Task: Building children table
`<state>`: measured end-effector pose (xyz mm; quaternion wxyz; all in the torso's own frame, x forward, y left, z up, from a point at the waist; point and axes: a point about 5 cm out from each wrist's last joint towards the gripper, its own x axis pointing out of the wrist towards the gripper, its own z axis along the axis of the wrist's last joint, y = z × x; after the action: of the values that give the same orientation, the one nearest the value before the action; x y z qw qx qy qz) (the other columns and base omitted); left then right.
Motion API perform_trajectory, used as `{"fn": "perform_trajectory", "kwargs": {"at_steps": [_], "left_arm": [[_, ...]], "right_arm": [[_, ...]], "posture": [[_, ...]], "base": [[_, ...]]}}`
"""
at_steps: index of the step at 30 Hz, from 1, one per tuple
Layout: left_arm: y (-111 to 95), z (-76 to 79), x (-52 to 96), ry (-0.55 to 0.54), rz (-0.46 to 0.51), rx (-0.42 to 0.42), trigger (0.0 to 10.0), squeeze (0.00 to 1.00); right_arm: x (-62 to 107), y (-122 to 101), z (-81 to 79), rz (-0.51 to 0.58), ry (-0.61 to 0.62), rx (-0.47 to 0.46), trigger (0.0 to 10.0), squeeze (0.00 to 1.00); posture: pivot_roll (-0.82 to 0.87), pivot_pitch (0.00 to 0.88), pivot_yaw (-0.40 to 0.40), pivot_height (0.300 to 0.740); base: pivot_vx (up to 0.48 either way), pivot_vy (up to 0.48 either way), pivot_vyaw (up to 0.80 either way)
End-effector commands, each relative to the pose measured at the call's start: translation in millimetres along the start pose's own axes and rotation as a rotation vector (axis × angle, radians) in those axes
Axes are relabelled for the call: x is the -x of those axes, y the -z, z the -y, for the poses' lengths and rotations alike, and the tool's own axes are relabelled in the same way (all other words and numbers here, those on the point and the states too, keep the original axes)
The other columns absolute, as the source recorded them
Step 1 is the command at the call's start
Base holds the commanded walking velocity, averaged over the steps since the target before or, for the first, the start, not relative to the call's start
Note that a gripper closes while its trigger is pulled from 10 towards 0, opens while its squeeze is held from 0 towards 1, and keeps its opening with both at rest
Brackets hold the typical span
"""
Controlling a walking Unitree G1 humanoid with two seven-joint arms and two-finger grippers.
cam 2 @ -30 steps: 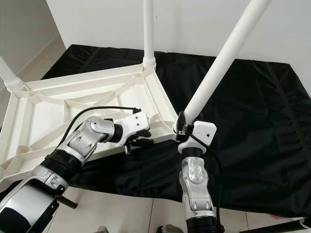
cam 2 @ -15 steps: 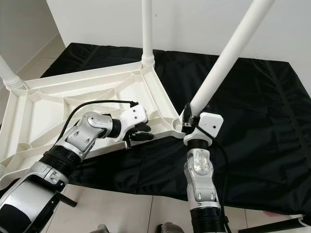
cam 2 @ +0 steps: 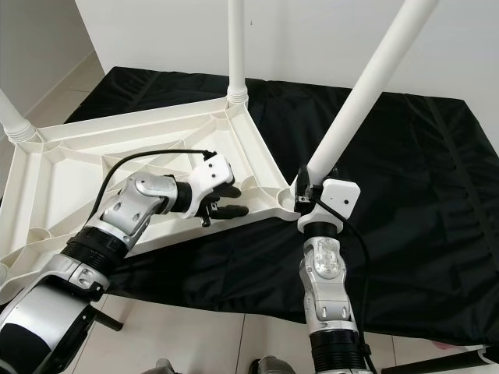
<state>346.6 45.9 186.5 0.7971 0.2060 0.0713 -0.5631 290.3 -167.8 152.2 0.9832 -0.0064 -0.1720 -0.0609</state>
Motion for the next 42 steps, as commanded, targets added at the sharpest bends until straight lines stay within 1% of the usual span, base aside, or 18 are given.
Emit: {"fn": "perform_trajectory", "kwargs": {"at_steps": [1, 2, 4, 8, 9, 12, 15, 19, 21, 23, 26, 27, 29, 30, 38, 39, 40, 42], "left_arm": [[-6.9, -3.1, 1.6, -0.015, 0.026, 0.01, 10.0, 0.0], [-6.9, -3.1, 1.6, -0.015, 0.026, 0.01, 10.0, 0.0], [-17.0, -9.7, 3.9, -0.034, 0.069, 0.031, 10.0, 0.0], [-29.5, -17.1, 6.2, -0.055, 0.115, 0.047, 10.0, 0.0], [-29.5, -17.1, 6.2, -0.055, 0.115, 0.047, 10.0, 0.0], [-41.1, -22.8, 5.9, -0.072, 0.145, 0.044, 10.0, 0.0], [-44.1, -24.2, 5.4, -0.077, 0.151, 0.041, 10.0, 0.0], [-56.1, -29.8, 1.6, -0.108, 0.176, 0.04, 10.0, 0.0], [-56.1, -29.8, 1.6, -0.108, 0.176, 0.04, 10.0, 0.0], [-64.7, -32.3, -1.7, -0.124, 0.196, 0.045, 10.0, 0.0], [-68.4, -33.0, -3.1, -0.129, 0.205, 0.048, 10.0, 0.0], [-78.2, -35.5, -4.5, -0.143, 0.238, 0.058, 10.0, 0.0], [-80.8, -36.5, -4.6, -0.147, 0.249, 0.062, 10.0, 0.0], [-83.2, -37.6, -4.2, -0.148, 0.264, 0.078, 10.0, 1.0], [-92.0, -40.3, -5.1, -0.153, 0.285, 0.071, 10.0, 1.0], [-93.7, -40.8, -5.5, -0.156, 0.282, 0.062, 10.0, 0.98], [-95.4, -41.3, -5.9, -0.158, 0.281, 0.056, 10.0, 0.0], [-96.2, -41.6, -6.2, -0.159, 0.28, 0.052, 10.0, 0.0]], "right_arm": [[-2.9, -1.7, 0.4, 0.01, -0.011, 0.001, 10.0, 0.0], [-2.9, -1.7, 0.4, 0.01, -0.011, 0.001, 10.0, 0.0], [-8.3, -1.8, 5.3, 0.017, -0.03, 0.027, 10.0, 0.0], [-15.6, -1.5, 10.4, 0.014, -0.067, 0.043, 10.0, 0.0], [-15.6, -1.5, 10.4, 0.014, -0.067, 0.043, 10.0, 0.0], [-22.5, -1.6, 11.6, 0.012, -0.134, 0.043, 10.0, 0.0], [-24.6, -2.6, 11.7, 0.017, -0.151, 0.044, 10.0, 0.0], [-30.9, -6.6, 6.7, 0.029, -0.257, 0.015, 10.0, 0.0], [-30.9, -6.6, 6.7, 0.029, -0.257, 0.015, 10.0, 0.0], [-33.9, -8.2, 2.3, 0.032, -0.325, 0.001, 10.0, 0.0], [-35.1, -8.7, 0.7, 0.035, -0.351, -0.001, 10.0, 0.0], [-37.8, -10.2, -3.8, 0.04, -0.396, -0.006, 10.0, 0.0], [-38.8, -10.4, -4.8, 0.043, -0.409, -0.006, 10.0, 0.0], [-39.7, -10.5, -5.5, 0.045, -0.416, -0.006, 10.0, 0.0], [-42.4, -11.7, -11.5, 0.051, -0.478, -0.023, 10.0, 0.0], [-42.7, -12.0, -12.5, 0.053, -0.491, -0.023, 10.0, 0.0], [-43.0, -12.1, -13.2, 0.053, -0.501, -0.026, 10.0, 0.0], [-43.3, -12.1, -13.5, 0.053, -0.505, -0.028, 10.0, 0.0]], "posture": [[-0.07, 0.029, -0.001, 0.74], [-0.07, 0.029, -0.001, 0.74], [-0.06, 0.027, -0.004, 0.74], [-0.06, 0.024, -0.009, 0.74], [-0.06, 0.024, -0.009, 0.74], [-0.05, 0.019, -0.012, 0.74], [-0.05, 0.019, -0.012, 0.74], [-0.05, 0.012, -0.015, 0.74], [-0.05, 0.012, -0.015, 0.74], [-0.06, 0.003, -0.016, 0.74], [-0.06, 0.003, -0.016, 0.74], [-0.06, 0.0, -0.018, 0.74], [-0.06, 0.0, -0.018, 0.74], [-0.06, 0.0, -0.019, 0.74], [-0.05, 0.0, -0.022, 0.74], [-0.05, 0.0, -0.023, 0.74], [-0.05, 0.0, -0.024, 0.74], [-0.05, 0.0, -0.024, 0.74]], "base": [[0.0, 0.0, 0.0], [0.0, 0.0, 0.0], [0.0, 0.0, 0.0], [0.0, 0.0, 0.0], [0.0, 0.0, 0.0], [0.0, 0.0, 0.0], [0.0, 0.0, 0.0], [0.0, 0.0, 0.0], [0.0, 0.0, 0.0], [0.0, 0.0, 0.0], [0.0, 0.0, 0.0], [0.0, 0.0, 0.0], [0.0, 0.0, 0.0], [0.0, 0.0, 0.0], [0.0, 0.0, 0.0], [0.0, 0.0, 0.0], [0.0, 0.0, 0.0], [0.0, 0.0, 0.0]]}}
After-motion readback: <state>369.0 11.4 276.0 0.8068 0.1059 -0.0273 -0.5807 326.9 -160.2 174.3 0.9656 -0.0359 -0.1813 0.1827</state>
